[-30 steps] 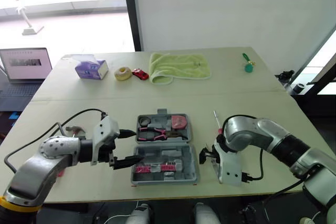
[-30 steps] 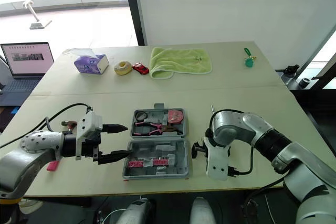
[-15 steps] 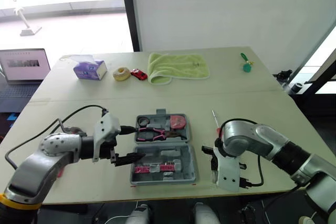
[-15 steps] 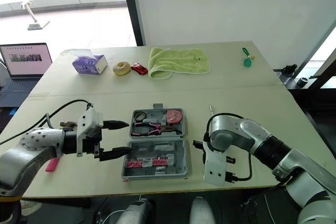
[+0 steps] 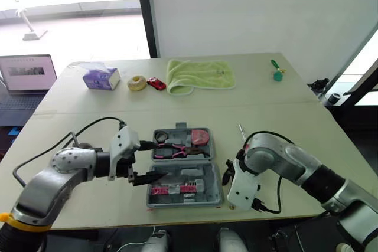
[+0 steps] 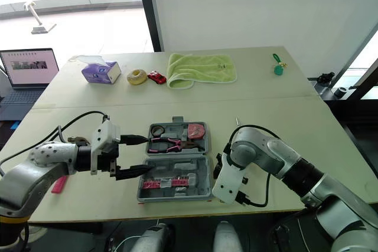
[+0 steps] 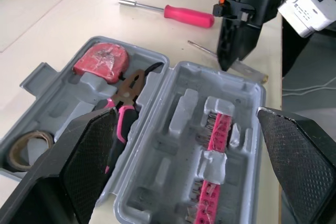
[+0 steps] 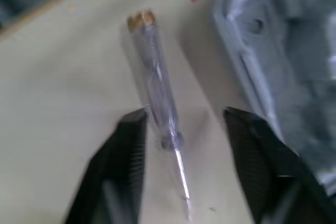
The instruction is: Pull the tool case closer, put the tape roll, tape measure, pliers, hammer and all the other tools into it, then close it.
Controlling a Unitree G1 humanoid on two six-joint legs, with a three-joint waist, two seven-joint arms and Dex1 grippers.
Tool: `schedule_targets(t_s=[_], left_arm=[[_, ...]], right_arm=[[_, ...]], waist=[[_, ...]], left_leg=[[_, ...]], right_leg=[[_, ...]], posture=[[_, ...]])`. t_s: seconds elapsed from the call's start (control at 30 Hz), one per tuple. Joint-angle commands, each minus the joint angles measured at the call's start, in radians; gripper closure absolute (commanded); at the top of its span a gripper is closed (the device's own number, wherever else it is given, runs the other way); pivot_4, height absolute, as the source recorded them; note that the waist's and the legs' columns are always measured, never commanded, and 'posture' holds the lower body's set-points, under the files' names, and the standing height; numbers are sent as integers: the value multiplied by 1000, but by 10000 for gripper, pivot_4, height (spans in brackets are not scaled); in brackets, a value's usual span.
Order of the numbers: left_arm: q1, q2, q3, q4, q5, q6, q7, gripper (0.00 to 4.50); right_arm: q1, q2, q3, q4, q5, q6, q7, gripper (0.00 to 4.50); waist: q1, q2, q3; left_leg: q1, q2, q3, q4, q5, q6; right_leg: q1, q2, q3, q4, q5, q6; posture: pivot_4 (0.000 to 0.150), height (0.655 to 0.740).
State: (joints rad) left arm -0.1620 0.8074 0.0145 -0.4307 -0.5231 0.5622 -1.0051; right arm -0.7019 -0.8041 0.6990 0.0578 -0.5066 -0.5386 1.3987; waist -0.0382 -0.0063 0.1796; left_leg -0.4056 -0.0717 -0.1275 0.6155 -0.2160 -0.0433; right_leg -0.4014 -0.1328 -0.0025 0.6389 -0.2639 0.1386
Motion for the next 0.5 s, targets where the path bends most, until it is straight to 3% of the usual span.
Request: schedule_targets(t_s=[0.03,0.5], left_arm=[[-11,10,4,-4,-3,-6,-11,0],[-19,6,2,0,6,-4,-18,0]], right_arm=[[-15,-10,-21,41,-1,-5,6,11472],[-108,32,-5,216,7,-138,0,11472]], waist=[[2,0,0],[-3,0,0]], left_leg=[[0,0,0,0,0,0],[0,0,0,0,0,0]], right_leg=[[0,0,0,0,0,0],[-1,0,0,1,0,0]], posture=[[1500,7400],[1500,7400]])
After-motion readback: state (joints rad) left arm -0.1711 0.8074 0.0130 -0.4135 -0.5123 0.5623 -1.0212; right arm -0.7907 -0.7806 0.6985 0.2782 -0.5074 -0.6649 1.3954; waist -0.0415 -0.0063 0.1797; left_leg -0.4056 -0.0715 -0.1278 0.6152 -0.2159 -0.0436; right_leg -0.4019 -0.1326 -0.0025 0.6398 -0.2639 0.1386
